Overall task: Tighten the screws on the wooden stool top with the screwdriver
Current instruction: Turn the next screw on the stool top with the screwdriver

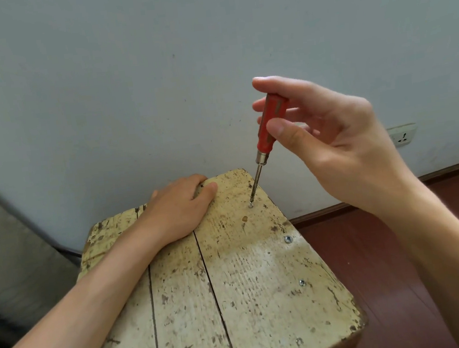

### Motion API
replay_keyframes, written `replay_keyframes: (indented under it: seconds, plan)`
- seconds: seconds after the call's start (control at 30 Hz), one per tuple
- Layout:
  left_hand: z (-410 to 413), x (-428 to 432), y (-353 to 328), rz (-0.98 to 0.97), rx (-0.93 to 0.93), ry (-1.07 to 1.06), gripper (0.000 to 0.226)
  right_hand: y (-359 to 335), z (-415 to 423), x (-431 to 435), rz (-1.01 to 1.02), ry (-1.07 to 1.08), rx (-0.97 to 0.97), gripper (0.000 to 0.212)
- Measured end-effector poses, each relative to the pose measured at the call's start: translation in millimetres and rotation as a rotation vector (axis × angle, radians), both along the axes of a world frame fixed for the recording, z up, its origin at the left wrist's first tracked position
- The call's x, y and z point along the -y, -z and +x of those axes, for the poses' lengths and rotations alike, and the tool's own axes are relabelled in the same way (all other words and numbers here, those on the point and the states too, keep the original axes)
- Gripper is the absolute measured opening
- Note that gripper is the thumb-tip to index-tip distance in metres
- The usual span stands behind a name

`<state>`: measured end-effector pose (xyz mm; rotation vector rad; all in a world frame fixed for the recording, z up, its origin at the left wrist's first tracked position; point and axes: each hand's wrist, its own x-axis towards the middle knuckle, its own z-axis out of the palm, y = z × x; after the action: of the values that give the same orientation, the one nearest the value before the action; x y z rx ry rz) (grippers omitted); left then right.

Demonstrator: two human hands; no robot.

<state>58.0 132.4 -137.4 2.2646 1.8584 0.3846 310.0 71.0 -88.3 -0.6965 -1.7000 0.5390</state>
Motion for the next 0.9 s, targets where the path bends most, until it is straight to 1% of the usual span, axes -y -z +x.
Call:
replay_keyframes:
  seconds: [0.13, 0.27, 0.4, 0.5, 0.63, 0.8, 0.9]
  plan:
    - [-0.5, 0.5, 0.5, -0.003, 0.004, 0.001, 0.046, -1.9, 2.1, -0.5, -0.027, -0.084, 0.0, 0.045]
    - [0.5, 0.7, -0.5, -0.002, 0.002, -0.003, 0.047, -5.5, 4.8, 0.2, -0.016, -0.083, -0.001, 0.038]
    - [2.2, 1.4, -1.2, 0.004, -0.004, -0.007, 0.046, -3.3, 3.4, 0.8, -0.022, 0.011, -0.046, 0.031]
    - [2.4, 1.6, -1.1, 0.004, -0.006, -0.011, 0.046, -0.7, -0.7, 1.7, -0.029, 0.074, -0.079, 0.031]
    - [2.1, 1.9, -1.6, 0.002, -0.002, -0.012, 0.046, 1.2, -3.8, 2.7, -0.01, 0.102, -0.08, 0.032]
    - [1.9, 2.4, -1.3, 0.005, 0.002, -0.008, 0.045, 1.2, 3.3, 1.6, 0.016, 0.015, 0.029, 0.04]
    - [2.7, 2.4, -1.5, 0.007, -0.001, -0.011, 0.045, 0.3, 5.8, 1.4, -0.017, -0.071, 0.024, 0.045]
